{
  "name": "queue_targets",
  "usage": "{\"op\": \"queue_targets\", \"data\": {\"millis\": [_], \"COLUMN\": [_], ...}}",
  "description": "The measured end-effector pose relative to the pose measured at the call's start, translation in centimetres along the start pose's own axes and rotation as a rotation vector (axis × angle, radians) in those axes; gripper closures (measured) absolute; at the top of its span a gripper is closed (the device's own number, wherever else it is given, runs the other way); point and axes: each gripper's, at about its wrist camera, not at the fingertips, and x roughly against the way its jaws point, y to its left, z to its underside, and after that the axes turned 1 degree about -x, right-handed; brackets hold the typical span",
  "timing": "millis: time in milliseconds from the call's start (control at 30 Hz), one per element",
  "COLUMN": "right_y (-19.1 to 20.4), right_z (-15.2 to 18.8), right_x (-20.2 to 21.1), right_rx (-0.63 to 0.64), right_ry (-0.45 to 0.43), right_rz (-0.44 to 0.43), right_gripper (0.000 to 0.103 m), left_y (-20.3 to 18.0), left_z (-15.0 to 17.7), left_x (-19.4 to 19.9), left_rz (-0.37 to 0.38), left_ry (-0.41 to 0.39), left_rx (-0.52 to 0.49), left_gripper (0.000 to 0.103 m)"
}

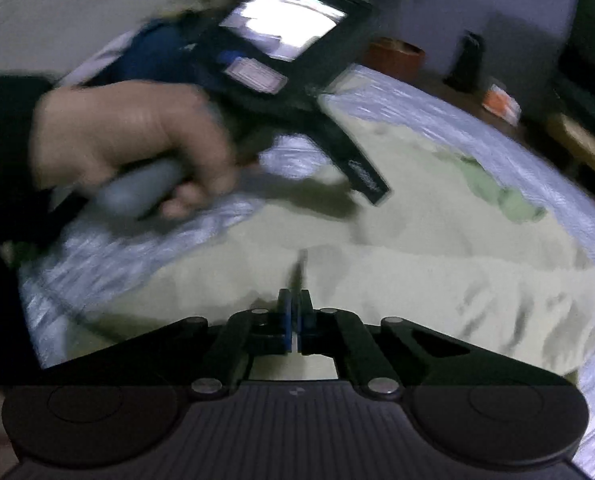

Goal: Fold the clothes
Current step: 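Grasp the sweatshirt side with the right gripper and fold it over the body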

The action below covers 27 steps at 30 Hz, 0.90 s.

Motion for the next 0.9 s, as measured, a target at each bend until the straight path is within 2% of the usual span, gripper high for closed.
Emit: {"op": "queue_targets", "data": {"millis": [100,167,200,267,333,367,400,433,467,533,567,667,733,767,833,900], "right_y": [1.2,1.1,1.0,0.5,0.2,0.4,0.6,0.9,1.1,1.2,1.1,0.5,0.4,0.4,0.4,0.1], "right_z": [0.1,0.4,0.6,0.8,0.9,1.1,1.3,1.6,1.7,1.8,1.7,1.2,1.0,0.9,0.7,0.2], "right_x": [1.3,1.2,1.0,0.4,-0.4,-0.9,-1.4,-1.8,-2.2,-2.8,-3.0,-3.9,-4.1,-3.9,-3.3,-1.9], "right_rx": [0.057,0.078,0.086,0.104,0.136,0.159,0.191,0.231,0.258,0.282,0.283,0.250,0.248,0.242,0.222,0.184], "right_ry": [-0.011,-0.012,-0.011,-0.001,0.019,0.032,0.049,0.062,0.060,0.040,0.035,0.033,0.035,0.030,0.017,-0.031], "right_rz": [-0.043,0.020,0.064,0.136,0.152,0.156,0.162,0.175,0.185,0.194,0.194,0.174,0.153,0.144,0.130,0.069], "right_gripper": [0.099,0.096,0.087,0.084,0.079,0.066,0.040,0.029,0.024,0.026,0.033,0.077,0.091,0.097,0.098,0.100], "left_y": [0.1,0.0,-0.1,-0.1,-0.2,-0.2,-0.2,-0.2,-0.2,-0.3,-0.4,-0.5,-0.5,-0.5,-0.4,-0.4], "left_z": [0.0,0.0,0.0,-0.1,-0.1,-0.1,-0.1,-0.2,-0.2,-0.1,-0.1,-0.1,-0.1,-0.1,-0.1,-0.1], "left_x": [-0.2,-0.2,-0.2,-0.2,-0.2,-0.2,-0.2,-0.2,-0.1,0.0,0.0,0.1,0.1,0.1,0.1,0.1], "left_rz": [0.001,0.001,0.000,0.000,0.001,0.002,0.002,0.002,0.000,-0.004,-0.006,-0.009,-0.008,-0.007,-0.006,-0.006], "left_ry": [-0.001,-0.001,-0.001,-0.001,-0.002,-0.001,-0.001,-0.001,-0.002,-0.005,-0.007,-0.010,-0.010,-0.010,-0.010,-0.010], "left_rx": [-0.005,-0.006,-0.005,-0.005,-0.007,-0.007,-0.006,-0.007,-0.009,-0.016,-0.019,-0.023,-0.022,-0.022,-0.022,-0.022], "left_gripper": [0.000,0.000,0.000,0.000,0.000,0.000,0.000,0.000,0.000,0.000,0.000,0.000,0.000,0.000,0.000,0.000]}}
